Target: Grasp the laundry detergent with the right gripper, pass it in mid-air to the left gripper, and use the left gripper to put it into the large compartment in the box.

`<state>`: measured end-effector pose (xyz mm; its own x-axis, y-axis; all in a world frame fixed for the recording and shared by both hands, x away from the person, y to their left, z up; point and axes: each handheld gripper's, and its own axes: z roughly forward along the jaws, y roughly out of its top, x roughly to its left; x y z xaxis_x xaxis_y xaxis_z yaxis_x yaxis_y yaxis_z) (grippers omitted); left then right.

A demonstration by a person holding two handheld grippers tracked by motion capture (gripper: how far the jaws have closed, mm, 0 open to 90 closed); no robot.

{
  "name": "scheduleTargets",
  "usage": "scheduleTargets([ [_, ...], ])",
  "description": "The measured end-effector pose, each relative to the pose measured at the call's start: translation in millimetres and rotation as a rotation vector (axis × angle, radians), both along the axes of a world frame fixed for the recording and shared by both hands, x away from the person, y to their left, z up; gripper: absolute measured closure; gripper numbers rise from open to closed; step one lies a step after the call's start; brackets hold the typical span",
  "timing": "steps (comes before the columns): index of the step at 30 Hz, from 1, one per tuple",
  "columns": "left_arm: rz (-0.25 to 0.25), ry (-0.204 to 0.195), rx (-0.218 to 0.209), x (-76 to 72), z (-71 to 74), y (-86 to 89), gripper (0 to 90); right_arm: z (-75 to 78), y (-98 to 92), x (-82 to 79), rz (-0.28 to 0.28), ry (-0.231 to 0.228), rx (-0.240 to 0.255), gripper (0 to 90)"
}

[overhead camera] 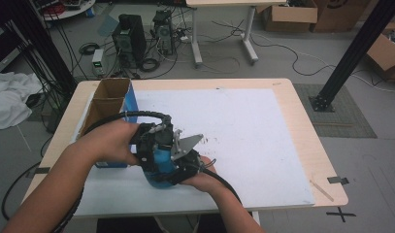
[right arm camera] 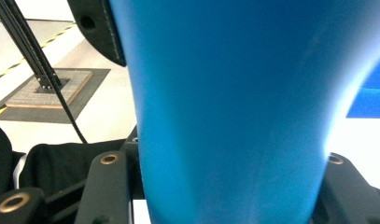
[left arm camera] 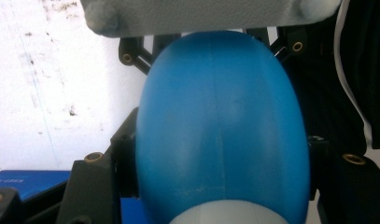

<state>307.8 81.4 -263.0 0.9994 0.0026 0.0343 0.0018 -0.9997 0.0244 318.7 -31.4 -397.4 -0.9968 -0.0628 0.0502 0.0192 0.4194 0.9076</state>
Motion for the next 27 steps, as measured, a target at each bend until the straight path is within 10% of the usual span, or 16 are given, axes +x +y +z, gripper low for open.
scheduleTargets([
  [16,-0.008,-0.010,0.017,0.1,6.1,-8.5,39.5,1.4,-5.4,-0.4,-0.018,-0.011,0.032,41.2],
  [21,0.010,0.011,0.031,4.8,7.2,-9.0,39.4,6.8,-18.5,1.2,-0.043,-0.010,0.085,31.6],
  [27,0.071,0.045,0.044,13.6,11.4,-8.3,39.3,12.5,-34.7,5.0,-0.054,0.036,0.036,19.0],
])
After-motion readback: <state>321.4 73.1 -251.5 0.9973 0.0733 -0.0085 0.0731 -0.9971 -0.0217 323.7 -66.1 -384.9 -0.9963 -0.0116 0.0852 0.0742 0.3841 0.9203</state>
